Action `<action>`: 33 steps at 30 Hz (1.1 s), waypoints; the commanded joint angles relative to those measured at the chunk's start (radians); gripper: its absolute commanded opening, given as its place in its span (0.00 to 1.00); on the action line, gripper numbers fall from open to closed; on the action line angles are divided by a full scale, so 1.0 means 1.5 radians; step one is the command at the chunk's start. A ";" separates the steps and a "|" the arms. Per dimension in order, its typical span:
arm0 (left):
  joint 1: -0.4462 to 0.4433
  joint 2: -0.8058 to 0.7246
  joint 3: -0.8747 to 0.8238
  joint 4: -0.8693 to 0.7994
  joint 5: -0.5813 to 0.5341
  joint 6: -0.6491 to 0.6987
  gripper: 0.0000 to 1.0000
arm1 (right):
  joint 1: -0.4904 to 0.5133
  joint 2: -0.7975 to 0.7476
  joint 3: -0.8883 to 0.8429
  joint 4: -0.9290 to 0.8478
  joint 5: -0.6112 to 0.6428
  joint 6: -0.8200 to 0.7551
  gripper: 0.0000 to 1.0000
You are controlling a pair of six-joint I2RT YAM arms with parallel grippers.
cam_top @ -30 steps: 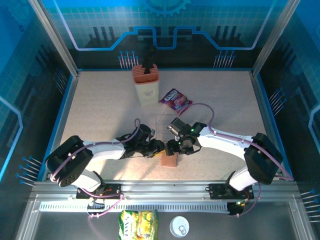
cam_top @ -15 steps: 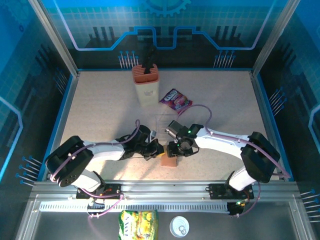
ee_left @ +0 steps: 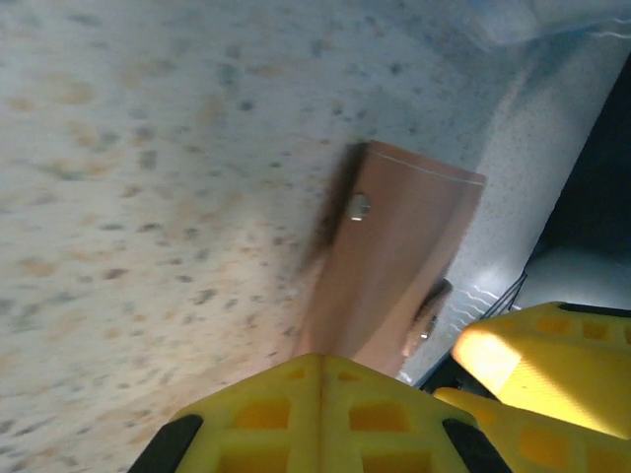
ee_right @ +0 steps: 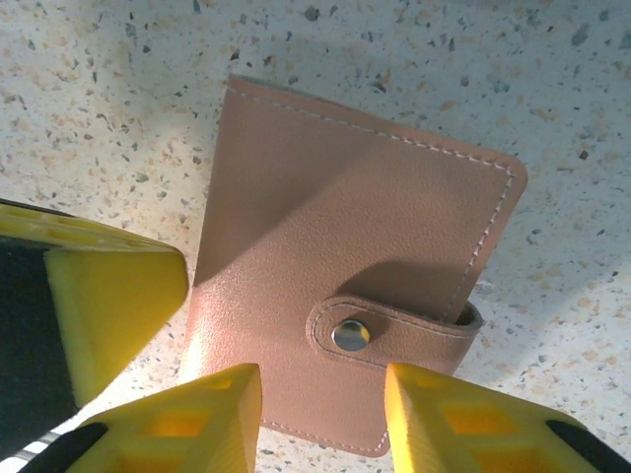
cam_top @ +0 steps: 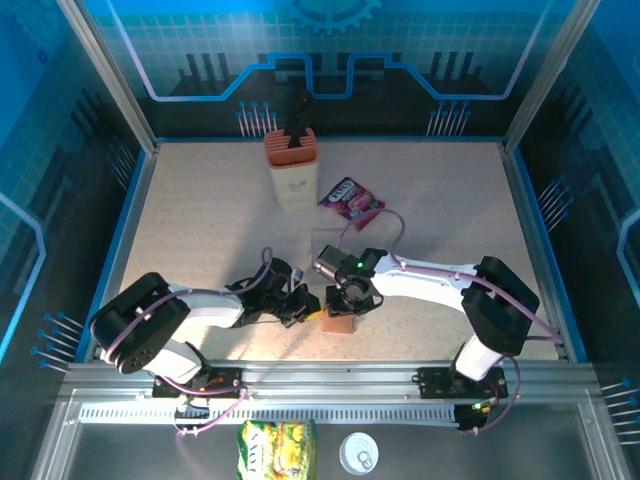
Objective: Take the credit cards out of the card holder
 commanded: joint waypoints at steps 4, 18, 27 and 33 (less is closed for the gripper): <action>0.013 -0.011 -0.007 0.045 0.020 -0.027 0.00 | 0.007 0.035 0.026 -0.036 0.023 0.005 0.35; 0.009 -0.019 0.007 0.049 0.027 -0.032 0.00 | 0.007 0.100 0.030 -0.016 0.011 -0.012 0.28; -0.022 0.013 0.054 0.028 0.032 -0.022 0.00 | 0.007 0.080 -0.003 0.008 0.007 -0.003 0.21; -0.030 0.036 0.056 0.001 0.009 -0.024 0.00 | 0.006 0.079 -0.008 0.016 0.000 -0.002 0.18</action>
